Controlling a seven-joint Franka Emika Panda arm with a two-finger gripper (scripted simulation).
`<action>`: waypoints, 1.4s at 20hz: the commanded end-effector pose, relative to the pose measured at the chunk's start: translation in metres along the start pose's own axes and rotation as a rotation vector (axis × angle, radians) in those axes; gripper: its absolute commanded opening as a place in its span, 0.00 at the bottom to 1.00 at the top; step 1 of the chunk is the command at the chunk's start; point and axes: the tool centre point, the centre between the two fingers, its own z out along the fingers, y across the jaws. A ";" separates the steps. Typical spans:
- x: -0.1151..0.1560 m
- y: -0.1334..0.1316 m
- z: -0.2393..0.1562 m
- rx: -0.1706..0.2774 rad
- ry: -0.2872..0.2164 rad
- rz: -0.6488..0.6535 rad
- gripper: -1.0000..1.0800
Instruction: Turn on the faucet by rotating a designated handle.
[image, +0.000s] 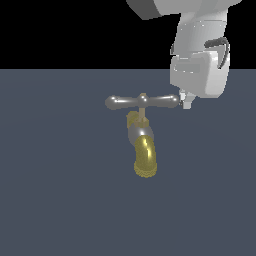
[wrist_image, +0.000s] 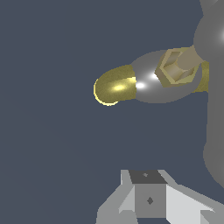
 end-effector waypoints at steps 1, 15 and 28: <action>0.001 0.005 0.004 -0.001 0.002 -0.026 0.00; 0.004 0.013 0.011 -0.002 0.006 -0.073 0.00; 0.002 0.046 0.011 -0.002 0.006 -0.073 0.00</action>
